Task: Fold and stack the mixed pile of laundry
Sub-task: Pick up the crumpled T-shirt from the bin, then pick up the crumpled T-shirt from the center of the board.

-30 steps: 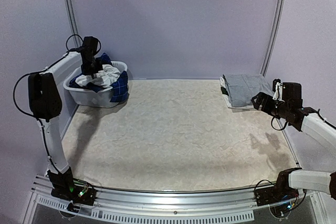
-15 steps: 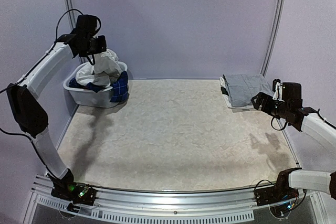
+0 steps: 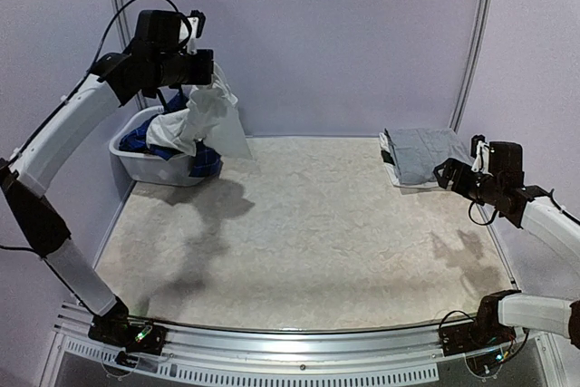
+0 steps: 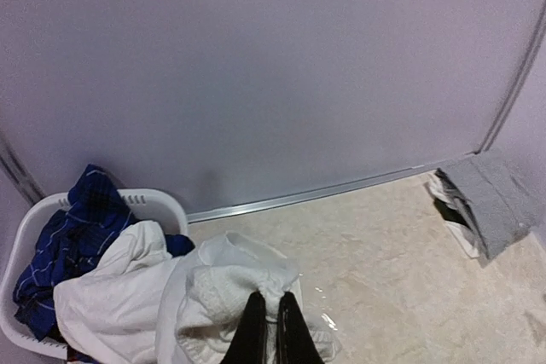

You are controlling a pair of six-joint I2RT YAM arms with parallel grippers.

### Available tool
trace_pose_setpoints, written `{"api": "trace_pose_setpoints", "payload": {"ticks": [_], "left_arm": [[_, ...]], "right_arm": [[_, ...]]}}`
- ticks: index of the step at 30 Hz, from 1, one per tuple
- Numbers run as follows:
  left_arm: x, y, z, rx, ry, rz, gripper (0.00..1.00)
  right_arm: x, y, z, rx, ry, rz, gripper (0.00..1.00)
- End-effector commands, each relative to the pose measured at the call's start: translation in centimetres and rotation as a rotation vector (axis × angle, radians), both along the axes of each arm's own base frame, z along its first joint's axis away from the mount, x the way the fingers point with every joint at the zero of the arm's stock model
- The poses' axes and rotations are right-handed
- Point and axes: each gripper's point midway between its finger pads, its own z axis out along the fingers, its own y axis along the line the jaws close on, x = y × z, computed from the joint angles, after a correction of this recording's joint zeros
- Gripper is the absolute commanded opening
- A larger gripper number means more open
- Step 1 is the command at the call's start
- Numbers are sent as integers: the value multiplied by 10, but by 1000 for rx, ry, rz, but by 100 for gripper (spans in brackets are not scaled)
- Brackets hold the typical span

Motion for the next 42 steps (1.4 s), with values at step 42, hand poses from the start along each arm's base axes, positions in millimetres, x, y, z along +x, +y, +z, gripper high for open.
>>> {"api": "trace_pose_setpoints", "payload": {"ticks": [42], "left_arm": [[-104, -359, -188, -232, 473, -937, 0]], "right_arm": [[-73, 36, 61, 185, -197, 195, 99]]}}
